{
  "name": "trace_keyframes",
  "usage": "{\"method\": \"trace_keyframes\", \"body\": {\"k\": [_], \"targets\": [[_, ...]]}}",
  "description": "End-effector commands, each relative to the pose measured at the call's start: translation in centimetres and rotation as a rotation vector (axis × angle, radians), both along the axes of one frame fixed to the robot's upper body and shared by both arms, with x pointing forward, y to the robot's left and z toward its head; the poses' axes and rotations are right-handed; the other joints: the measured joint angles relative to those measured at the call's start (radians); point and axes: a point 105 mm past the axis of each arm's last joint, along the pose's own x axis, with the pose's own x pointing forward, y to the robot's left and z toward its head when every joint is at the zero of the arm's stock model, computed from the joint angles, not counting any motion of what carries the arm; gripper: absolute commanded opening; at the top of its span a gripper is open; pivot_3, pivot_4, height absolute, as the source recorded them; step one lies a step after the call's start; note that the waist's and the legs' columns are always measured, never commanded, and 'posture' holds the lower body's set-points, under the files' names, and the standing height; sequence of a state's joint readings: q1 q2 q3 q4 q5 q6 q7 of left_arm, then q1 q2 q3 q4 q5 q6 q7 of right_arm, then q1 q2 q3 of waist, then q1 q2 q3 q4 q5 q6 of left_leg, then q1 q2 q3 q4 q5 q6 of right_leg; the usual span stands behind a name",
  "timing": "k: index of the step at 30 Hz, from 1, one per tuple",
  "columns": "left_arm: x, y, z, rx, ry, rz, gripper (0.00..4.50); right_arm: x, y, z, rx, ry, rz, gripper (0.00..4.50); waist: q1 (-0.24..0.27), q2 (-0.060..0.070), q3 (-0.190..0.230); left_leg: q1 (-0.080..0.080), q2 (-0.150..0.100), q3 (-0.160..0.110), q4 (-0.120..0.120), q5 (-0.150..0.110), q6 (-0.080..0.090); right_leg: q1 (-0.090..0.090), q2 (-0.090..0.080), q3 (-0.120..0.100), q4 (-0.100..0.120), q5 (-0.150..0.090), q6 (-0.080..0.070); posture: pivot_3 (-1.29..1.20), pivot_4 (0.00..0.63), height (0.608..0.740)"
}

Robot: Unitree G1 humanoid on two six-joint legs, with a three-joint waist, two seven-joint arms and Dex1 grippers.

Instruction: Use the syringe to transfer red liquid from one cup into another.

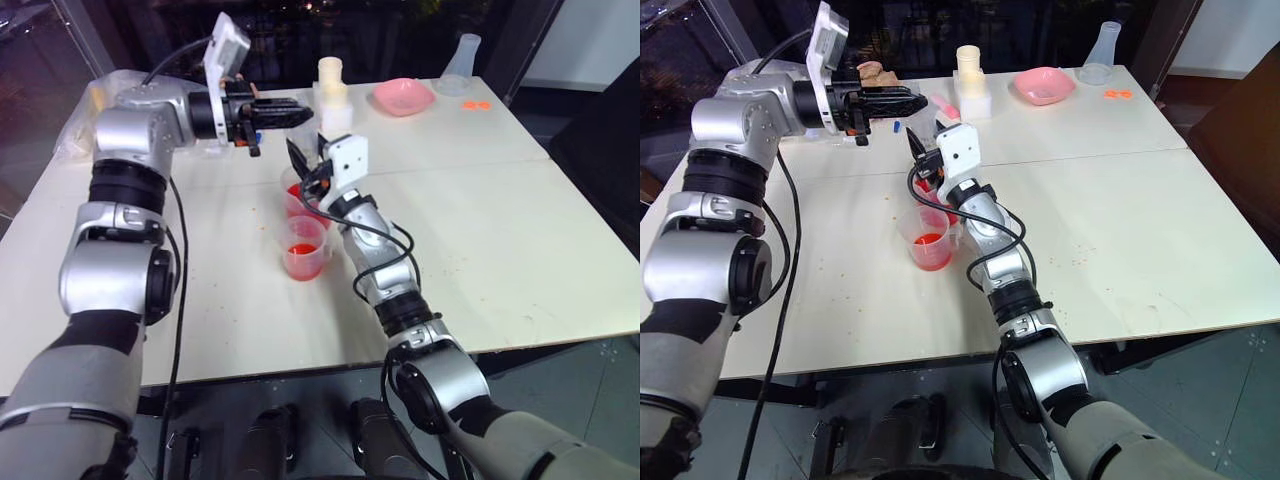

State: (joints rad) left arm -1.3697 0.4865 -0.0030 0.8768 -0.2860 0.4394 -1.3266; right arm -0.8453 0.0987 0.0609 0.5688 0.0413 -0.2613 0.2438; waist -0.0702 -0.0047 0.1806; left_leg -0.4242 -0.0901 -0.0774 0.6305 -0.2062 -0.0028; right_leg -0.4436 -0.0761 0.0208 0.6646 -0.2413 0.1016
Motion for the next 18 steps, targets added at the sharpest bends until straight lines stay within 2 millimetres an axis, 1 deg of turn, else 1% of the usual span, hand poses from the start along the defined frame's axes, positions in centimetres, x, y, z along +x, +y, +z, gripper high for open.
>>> {"method": "trace_keyframes", "body": {"k": [1,9,18], "targets": [[-0.3,-0.4,2.3,-0.043,-0.083,-0.005,0.03,-0.8,1.0,1.1,0.005,-0.034,0.039,1.39,0.0,0.0,0.0,0.0,0.0,0.0,0.0,0.0,0.0,0.0,0.0,0.0,0.0,0.0,0.0,0.0,0.15,0.74],[-0.2,-0.4,4.2,-0.115,-0.113,0.011,0.03,-0.5,1.6,-0.8,-0.006,0.033,0.06,1.39,0.0,0.0,0.0,0.0,0.0,0.0,0.0,0.0,0.0,0.0,0.0,0.0,0.0,0.0,0.0,0.0,0.15,0.74],[-1.2,-0.9,6.2,-0.144,-0.161,-0.024,0.03,-0.2,1.9,-2.1,-0.01,0.06,0.058,1.39,0.0,0.0,0.0,0.0,0.0,0.0,0.0,0.0,0.0,0.0,0.0,0.0,0.0,0.0,0.0,0.0,0.15,0.74]]}}
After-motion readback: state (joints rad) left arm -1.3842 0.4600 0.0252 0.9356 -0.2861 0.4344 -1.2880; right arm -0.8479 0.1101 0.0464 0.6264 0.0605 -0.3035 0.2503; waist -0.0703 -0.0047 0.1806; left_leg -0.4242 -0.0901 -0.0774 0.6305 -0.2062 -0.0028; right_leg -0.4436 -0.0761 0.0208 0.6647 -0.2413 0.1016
